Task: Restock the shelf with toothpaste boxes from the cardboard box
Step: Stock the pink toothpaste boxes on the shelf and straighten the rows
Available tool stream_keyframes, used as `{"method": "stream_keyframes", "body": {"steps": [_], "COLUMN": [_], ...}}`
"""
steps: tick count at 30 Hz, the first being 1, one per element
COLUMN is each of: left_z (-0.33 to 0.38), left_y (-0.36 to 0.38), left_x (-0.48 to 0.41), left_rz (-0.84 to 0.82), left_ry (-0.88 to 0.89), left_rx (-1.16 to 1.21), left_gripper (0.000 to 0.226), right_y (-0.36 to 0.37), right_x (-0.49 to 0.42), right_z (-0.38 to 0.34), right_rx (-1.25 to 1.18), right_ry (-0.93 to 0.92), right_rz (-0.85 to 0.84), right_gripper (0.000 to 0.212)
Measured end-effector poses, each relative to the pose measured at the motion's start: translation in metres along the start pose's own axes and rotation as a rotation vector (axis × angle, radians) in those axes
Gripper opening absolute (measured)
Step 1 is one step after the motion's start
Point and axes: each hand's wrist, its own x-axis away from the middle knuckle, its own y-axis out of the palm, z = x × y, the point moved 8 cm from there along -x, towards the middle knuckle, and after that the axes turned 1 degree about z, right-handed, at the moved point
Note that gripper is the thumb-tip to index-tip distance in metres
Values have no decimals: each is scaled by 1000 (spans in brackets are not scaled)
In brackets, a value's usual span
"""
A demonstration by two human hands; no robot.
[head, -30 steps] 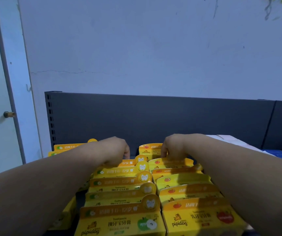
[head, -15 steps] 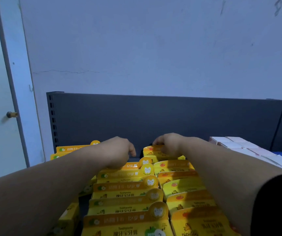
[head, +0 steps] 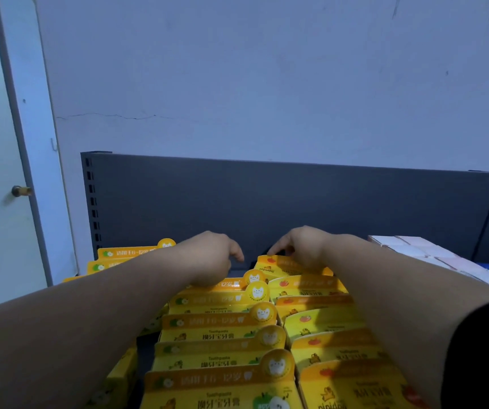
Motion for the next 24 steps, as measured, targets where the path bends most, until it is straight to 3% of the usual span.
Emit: {"method": "stream_keyframes", "body": {"steps": [9, 15, 20, 24], "left_z": [10, 13, 12, 13], "left_y": [11, 10, 11, 9], "left_x": [5, 14, 26, 40], "left_rz": [13, 50, 67, 105], "left_ry": [27, 20, -7, -45], "left_rx": [29, 22, 64, 78], "left_gripper": [44, 36, 34, 37], "right_y": [3, 2, -9, -18], "right_x": [11, 26, 44, 56], "right_z": [8, -2, -13, -25], "right_rx": [-22, 7, 10, -17], "right_ry": [-6, -25, -70, -111], "right_rz": [-4, -7, 41, 63], "right_gripper": [38, 54, 47, 53]}}
